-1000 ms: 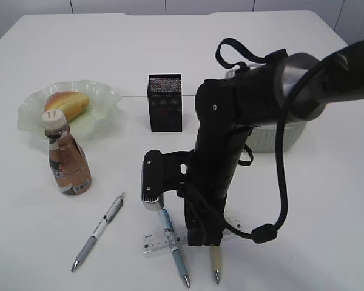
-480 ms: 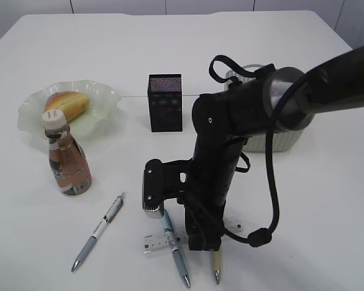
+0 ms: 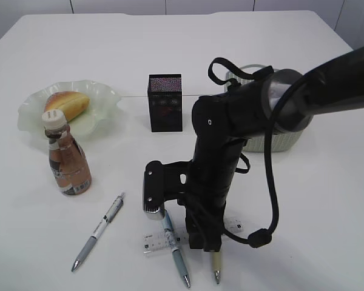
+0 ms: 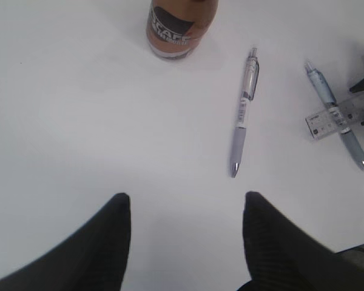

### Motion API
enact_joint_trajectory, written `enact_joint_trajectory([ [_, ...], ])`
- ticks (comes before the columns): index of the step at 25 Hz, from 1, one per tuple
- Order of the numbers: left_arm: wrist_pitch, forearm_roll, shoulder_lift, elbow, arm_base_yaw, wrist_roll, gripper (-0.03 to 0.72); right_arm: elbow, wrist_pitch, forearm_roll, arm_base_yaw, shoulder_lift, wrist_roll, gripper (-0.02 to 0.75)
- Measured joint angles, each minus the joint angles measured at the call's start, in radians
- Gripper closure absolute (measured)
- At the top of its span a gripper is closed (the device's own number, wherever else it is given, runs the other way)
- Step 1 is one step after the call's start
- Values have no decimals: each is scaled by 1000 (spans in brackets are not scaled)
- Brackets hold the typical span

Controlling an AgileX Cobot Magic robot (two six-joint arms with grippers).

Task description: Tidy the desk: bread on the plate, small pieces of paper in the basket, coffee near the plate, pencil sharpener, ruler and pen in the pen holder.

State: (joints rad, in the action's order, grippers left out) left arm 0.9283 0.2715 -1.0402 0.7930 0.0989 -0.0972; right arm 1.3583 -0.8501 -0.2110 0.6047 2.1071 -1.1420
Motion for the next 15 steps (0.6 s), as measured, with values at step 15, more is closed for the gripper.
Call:
enact_joint_trajectory([
  [15,1,0,0,0,0,0,255,23,-17,-13,0,-7,0,467],
])
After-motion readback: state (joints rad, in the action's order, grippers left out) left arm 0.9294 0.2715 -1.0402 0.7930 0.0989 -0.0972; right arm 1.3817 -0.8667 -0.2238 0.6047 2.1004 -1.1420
